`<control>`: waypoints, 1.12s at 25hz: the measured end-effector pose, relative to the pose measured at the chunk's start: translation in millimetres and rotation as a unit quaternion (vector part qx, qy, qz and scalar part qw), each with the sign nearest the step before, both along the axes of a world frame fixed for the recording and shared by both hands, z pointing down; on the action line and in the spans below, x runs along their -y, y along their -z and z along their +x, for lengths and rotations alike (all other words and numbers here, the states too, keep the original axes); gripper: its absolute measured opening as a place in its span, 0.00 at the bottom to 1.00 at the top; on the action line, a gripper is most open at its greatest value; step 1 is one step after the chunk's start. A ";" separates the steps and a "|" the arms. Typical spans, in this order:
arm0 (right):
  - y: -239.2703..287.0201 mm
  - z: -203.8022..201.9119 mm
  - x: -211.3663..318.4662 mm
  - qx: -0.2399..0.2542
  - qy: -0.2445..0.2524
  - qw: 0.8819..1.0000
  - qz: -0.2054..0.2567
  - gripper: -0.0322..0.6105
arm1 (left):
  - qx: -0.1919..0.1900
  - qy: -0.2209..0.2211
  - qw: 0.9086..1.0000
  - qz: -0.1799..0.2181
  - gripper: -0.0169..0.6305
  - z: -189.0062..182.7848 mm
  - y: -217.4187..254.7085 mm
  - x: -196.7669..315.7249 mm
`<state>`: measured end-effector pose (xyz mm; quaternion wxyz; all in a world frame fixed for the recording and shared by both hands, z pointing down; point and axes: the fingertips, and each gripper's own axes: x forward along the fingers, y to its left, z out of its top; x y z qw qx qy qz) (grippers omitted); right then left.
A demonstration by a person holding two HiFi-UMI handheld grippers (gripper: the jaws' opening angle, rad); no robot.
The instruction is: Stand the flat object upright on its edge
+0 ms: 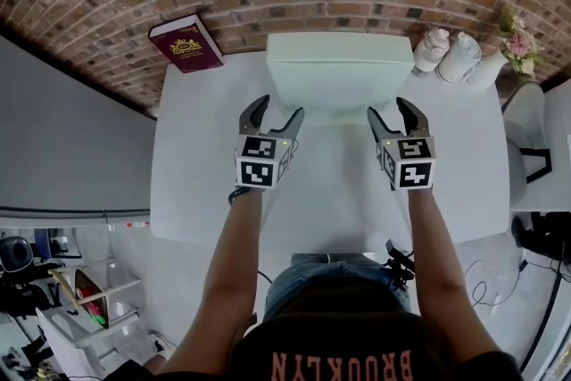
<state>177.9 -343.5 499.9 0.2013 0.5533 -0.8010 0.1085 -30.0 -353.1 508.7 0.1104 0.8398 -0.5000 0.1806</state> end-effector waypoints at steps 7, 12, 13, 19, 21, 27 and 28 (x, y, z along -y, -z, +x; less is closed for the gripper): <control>11.6 -3.7 -16.1 0.006 -0.015 1.000 0.009 0.48 | -0.002 -0.006 1.000 0.007 0.51 -3.9 9.7 -15.3; 22.9 -5.6 -36.7 0.017 -0.033 0.999 0.021 0.46 | -0.006 -0.019 1.000 0.018 0.51 -6.5 21.0 -32.1; 25.8 -6.2 -41.4 0.020 -0.038 0.999 0.024 0.43 | -0.007 -0.024 0.999 0.020 0.51 -6.6 24.1 -36.0; 49.9 -14.2 -68.5 0.017 -0.063 0.996 0.062 0.16 | -0.007 -0.023 0.998 0.060 0.15 -20.0 51.1 -51.2; 58.7 -16.7 -79.1 0.015 -0.069 0.994 0.078 0.05 | -0.008 -0.020 0.997 0.073 0.02 -24.9 58.8 -58.4; 79.2 -25.9 -102.7 0.040 -0.069 0.991 0.103 0.05 | -0.015 -0.031 0.995 0.098 0.02 -27.6 78.8 -75.8; 82.3 -26.4 -105.2 0.045 -0.069 0.991 0.106 0.05 | -0.018 -0.029 0.994 0.103 0.02 -27.7 82.9 -77.8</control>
